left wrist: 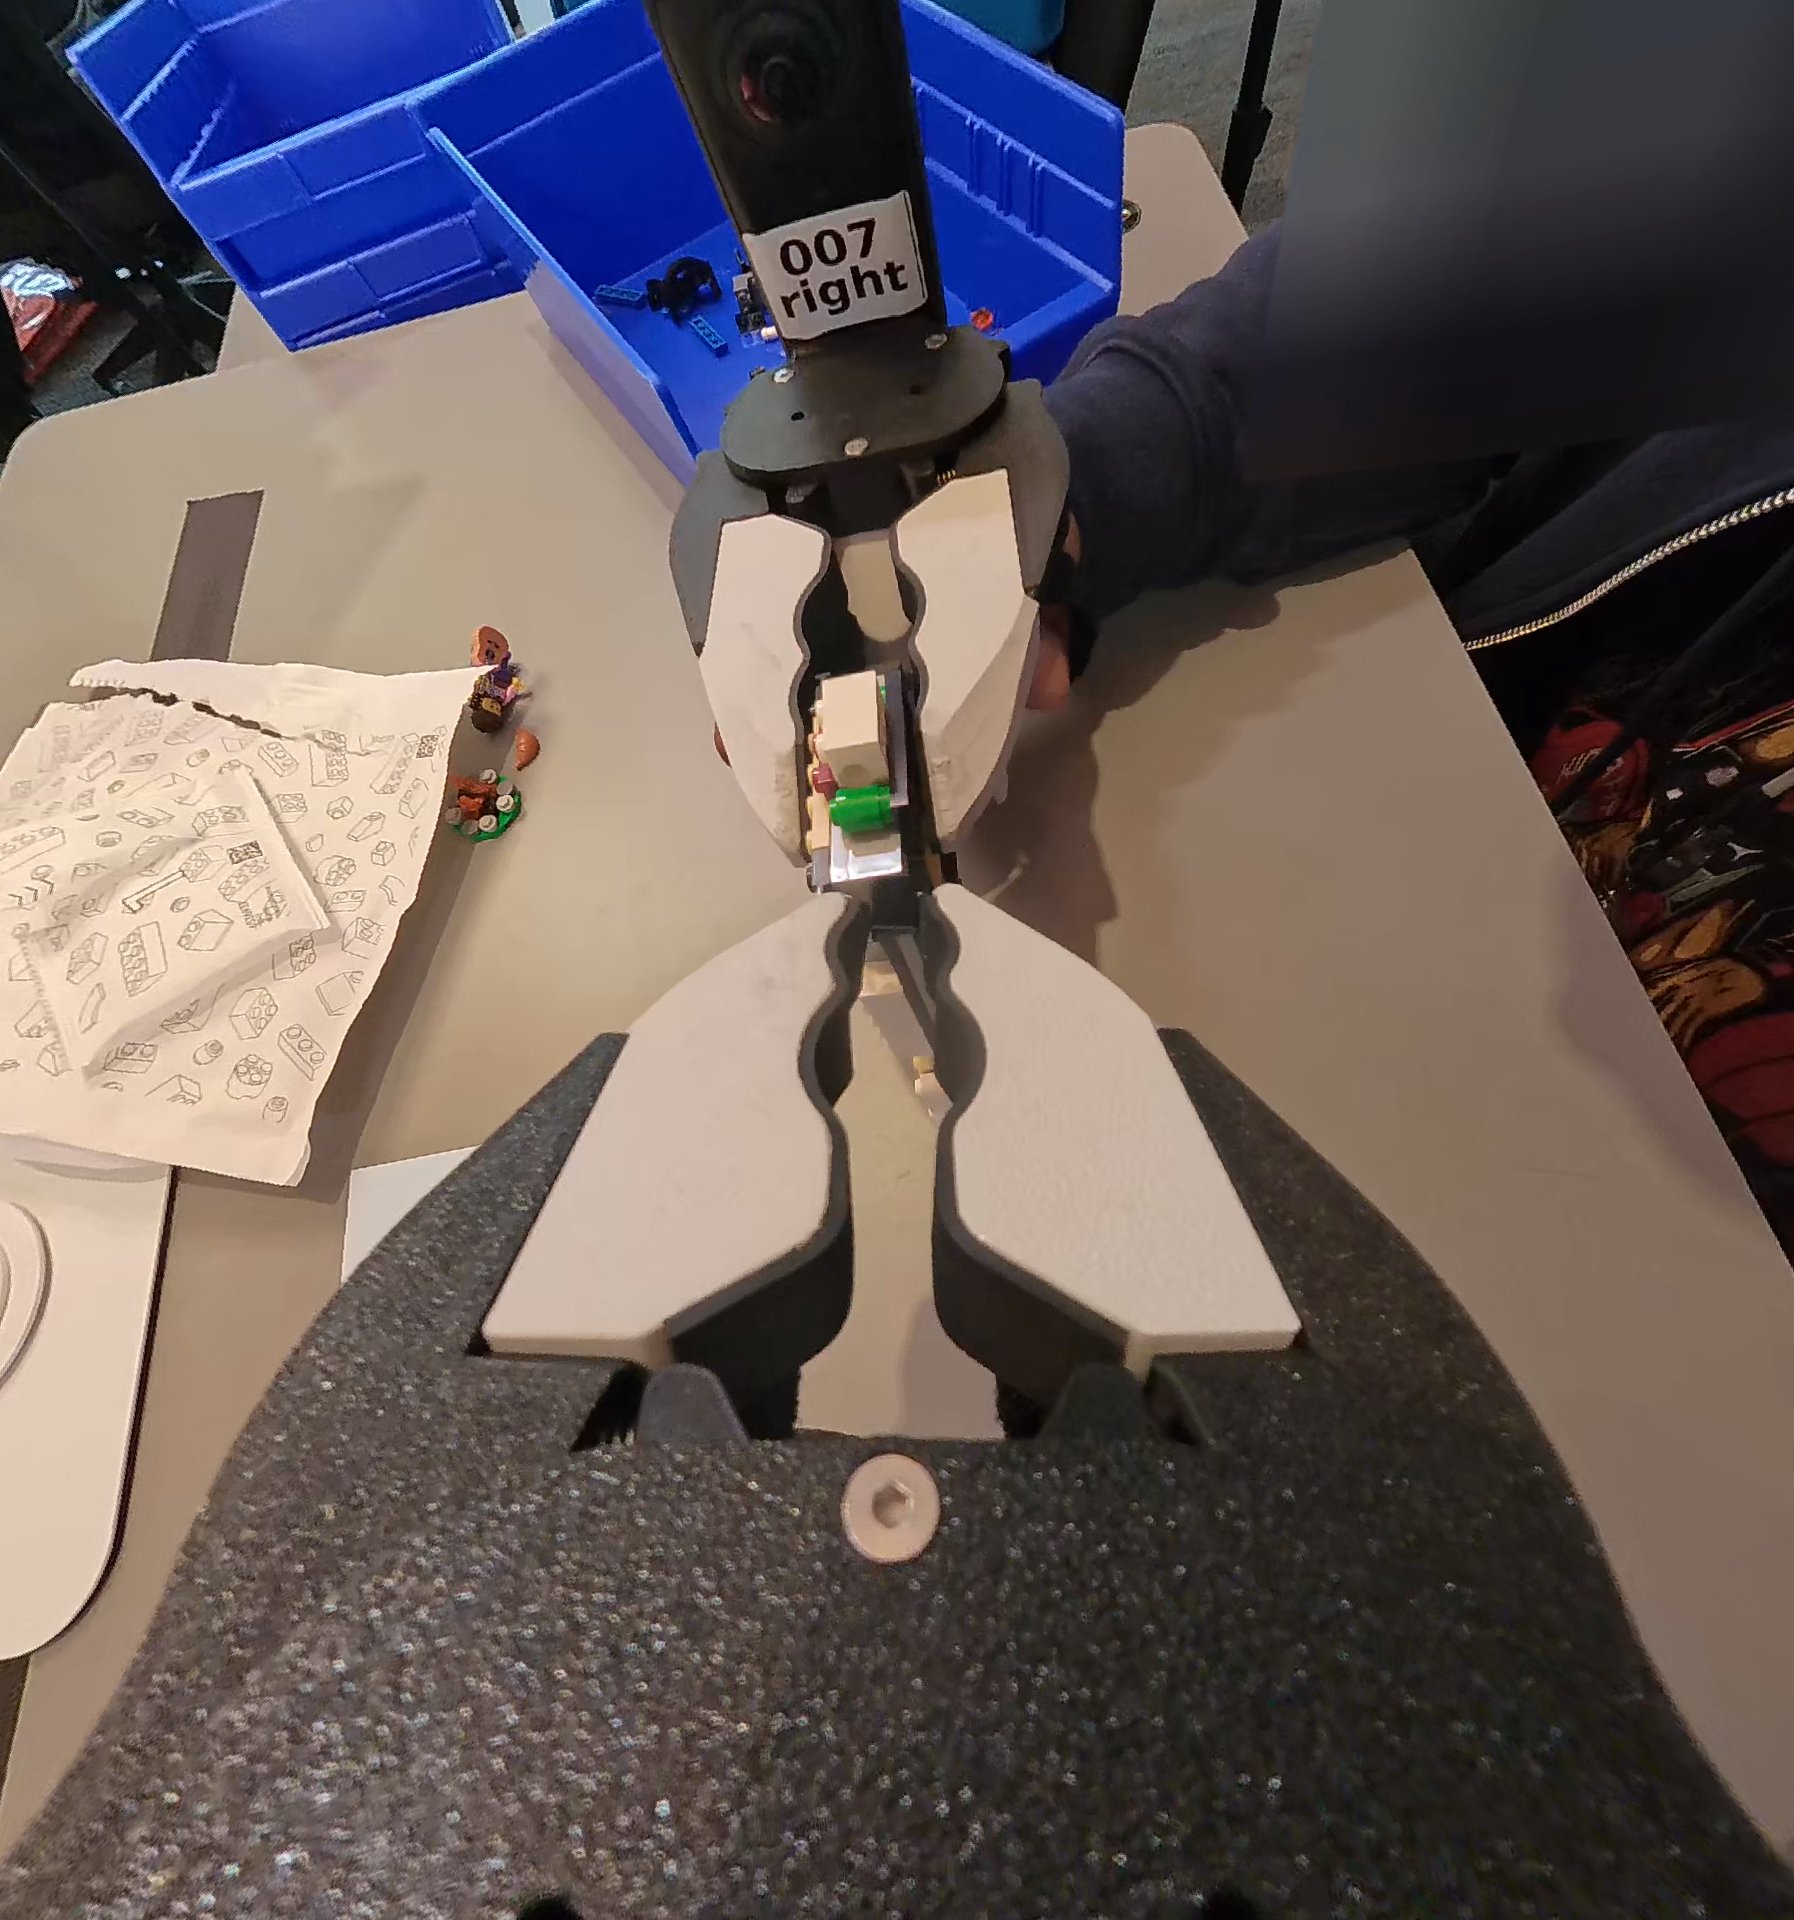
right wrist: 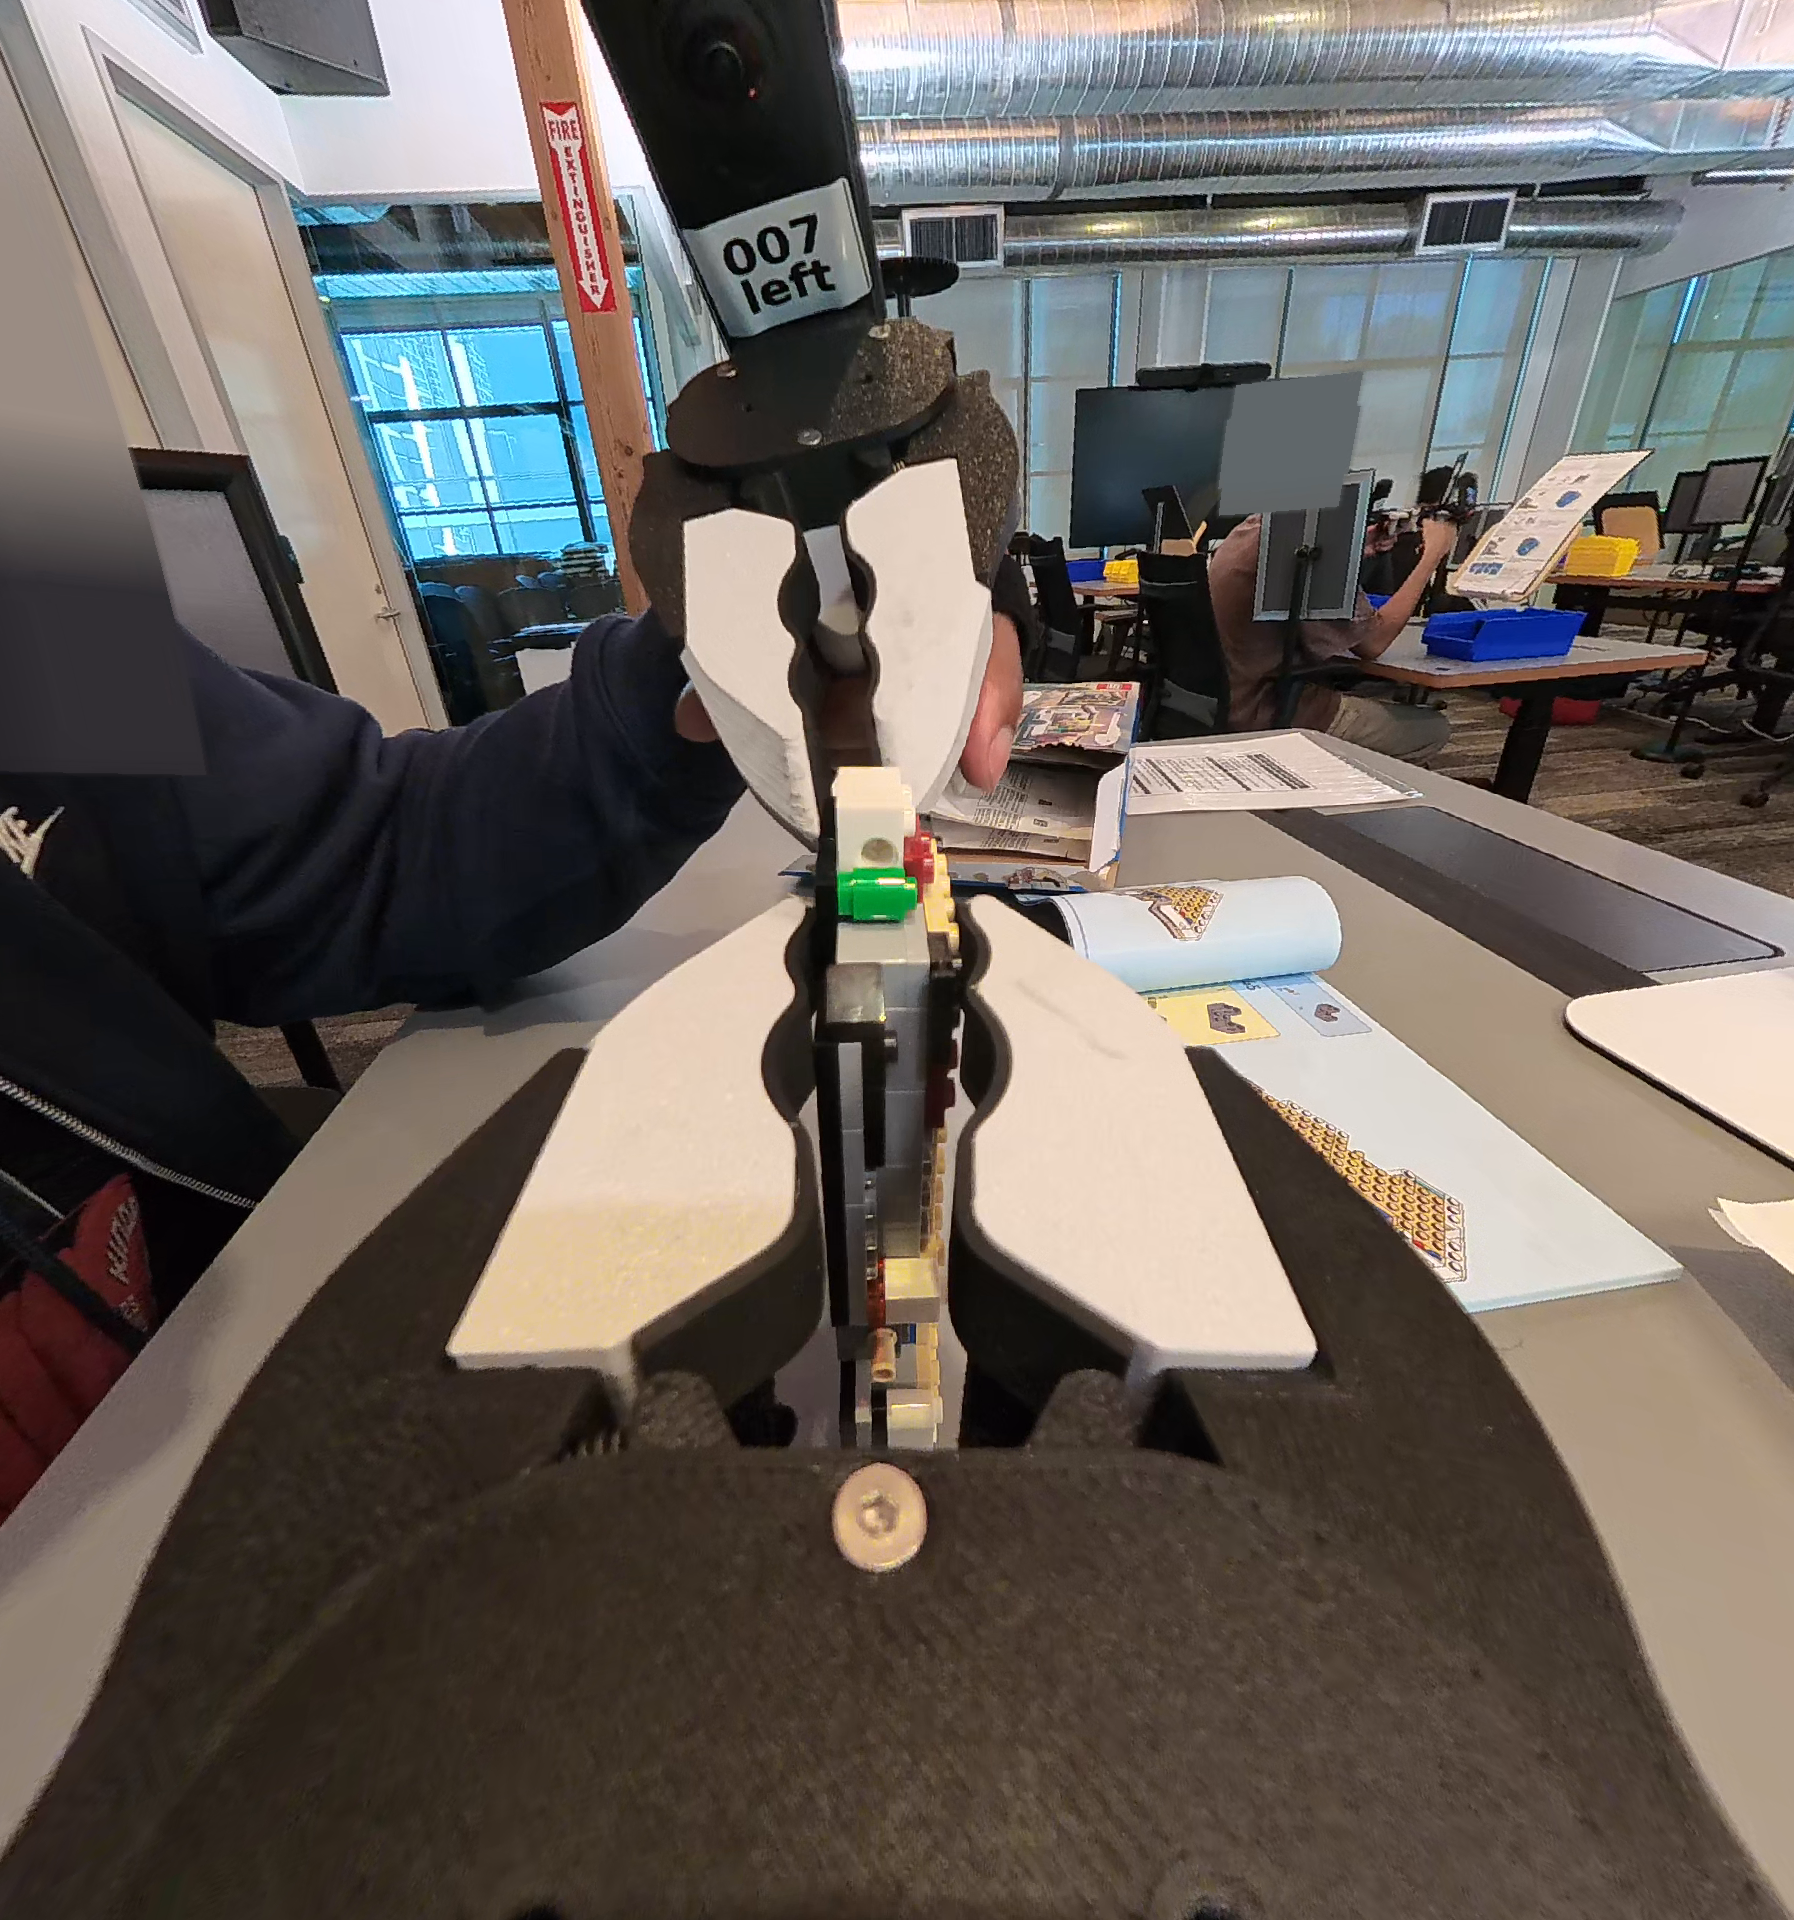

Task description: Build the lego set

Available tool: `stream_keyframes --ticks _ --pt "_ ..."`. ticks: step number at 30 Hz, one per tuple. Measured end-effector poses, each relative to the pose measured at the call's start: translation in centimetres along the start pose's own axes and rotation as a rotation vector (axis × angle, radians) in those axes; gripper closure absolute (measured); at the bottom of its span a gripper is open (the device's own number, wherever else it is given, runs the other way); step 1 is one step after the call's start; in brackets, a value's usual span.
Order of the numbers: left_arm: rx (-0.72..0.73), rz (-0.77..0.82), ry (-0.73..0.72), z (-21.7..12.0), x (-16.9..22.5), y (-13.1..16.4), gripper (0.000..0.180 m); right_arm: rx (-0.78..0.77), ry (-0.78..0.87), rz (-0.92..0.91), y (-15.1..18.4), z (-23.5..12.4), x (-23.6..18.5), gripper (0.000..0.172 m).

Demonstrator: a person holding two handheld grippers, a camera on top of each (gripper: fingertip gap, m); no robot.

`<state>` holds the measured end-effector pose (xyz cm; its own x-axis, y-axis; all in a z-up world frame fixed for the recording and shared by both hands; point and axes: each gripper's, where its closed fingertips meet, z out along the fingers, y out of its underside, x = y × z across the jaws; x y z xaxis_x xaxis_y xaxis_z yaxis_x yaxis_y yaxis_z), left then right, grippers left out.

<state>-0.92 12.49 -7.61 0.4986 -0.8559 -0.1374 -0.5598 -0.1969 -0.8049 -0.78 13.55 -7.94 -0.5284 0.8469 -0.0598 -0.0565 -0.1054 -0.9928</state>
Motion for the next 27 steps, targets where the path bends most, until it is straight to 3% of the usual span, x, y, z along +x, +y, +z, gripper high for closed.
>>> stream_keyframes --ticks 12,17,23,27 --pt "0.018 0.106 -0.084 -1.3 -0.2 -0.1 0.156 0.004 0.005 0.022 -0.1 -0.2 0.3 0.149" --pt "0.028 0.339 -0.243 -1.6 -0.4 0.7 0.141 0.018 -0.005 0.048 -0.3 -0.3 0.3 0.149" --pt "0.124 0.709 -0.473 -2.0 -0.2 -0.6 0.130 0.051 -0.035 0.108 -1.0 -0.8 0.4 0.148" --pt "0.097 0.824 -0.502 -1.4 0.1 -0.2 0.122 0.047 -0.062 0.130 -1.1 -1.0 0.3 0.148"
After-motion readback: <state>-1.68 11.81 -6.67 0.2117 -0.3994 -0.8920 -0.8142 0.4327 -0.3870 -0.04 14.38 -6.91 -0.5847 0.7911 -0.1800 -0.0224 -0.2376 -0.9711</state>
